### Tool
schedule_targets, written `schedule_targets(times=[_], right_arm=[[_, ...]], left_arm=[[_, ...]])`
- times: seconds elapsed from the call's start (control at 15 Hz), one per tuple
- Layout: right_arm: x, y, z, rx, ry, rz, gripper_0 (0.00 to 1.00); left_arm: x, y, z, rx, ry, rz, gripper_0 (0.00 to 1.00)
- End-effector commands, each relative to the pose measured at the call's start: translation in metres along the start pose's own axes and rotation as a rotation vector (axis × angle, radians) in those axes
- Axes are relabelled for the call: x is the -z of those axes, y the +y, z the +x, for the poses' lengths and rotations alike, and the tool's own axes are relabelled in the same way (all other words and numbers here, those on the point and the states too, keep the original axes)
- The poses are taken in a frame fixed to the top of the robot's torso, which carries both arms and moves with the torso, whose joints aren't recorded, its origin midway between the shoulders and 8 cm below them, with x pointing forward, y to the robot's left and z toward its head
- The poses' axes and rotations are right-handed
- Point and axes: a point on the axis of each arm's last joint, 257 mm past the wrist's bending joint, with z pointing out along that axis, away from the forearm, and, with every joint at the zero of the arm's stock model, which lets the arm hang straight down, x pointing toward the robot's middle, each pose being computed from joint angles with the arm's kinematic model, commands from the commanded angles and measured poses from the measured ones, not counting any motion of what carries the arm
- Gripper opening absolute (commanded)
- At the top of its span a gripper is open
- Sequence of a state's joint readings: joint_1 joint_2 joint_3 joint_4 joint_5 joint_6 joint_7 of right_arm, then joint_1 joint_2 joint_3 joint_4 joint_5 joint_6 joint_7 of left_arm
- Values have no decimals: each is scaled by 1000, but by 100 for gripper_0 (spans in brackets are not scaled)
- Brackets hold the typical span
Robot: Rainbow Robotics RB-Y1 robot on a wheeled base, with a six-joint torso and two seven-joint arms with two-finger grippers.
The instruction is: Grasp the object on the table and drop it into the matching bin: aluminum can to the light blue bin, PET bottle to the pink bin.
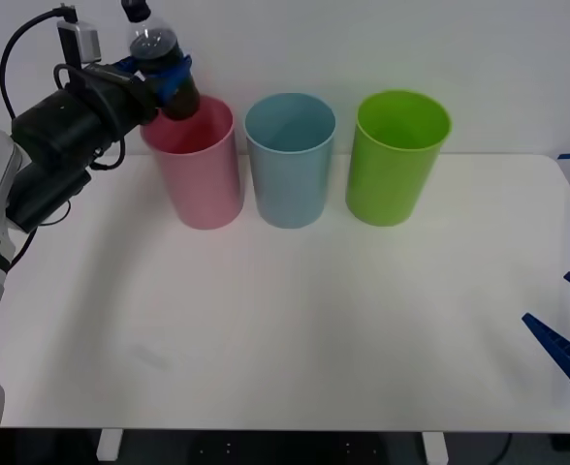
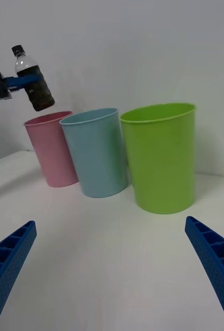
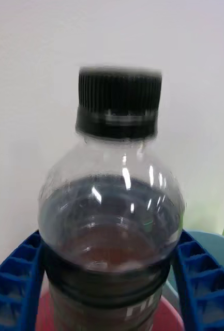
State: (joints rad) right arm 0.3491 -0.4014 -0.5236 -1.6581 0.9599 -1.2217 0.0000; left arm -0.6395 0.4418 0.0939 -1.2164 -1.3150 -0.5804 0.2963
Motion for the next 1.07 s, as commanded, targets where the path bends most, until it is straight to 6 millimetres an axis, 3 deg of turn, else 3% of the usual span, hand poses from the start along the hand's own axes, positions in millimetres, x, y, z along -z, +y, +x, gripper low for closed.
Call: schedule_targets(times=[0.07, 0.27, 0.47, 0.87, 1.07], right_arm=[[0, 0, 0, 0, 0, 0, 100], [0, 0, 0, 0, 0, 0, 100], [0, 0, 0, 0, 0, 0, 100], [0, 0, 0, 0, 0, 0, 100], [0, 0, 0, 0, 0, 0, 100]], left_arm=[[3, -3, 3, 15, 0, 12, 100], [10, -7, 7, 39, -7, 29, 100], [32, -12, 11, 60, -25, 35, 100], [94, -13, 19, 73, -50, 18, 100], [135, -12, 24, 77, -46, 24, 100]])
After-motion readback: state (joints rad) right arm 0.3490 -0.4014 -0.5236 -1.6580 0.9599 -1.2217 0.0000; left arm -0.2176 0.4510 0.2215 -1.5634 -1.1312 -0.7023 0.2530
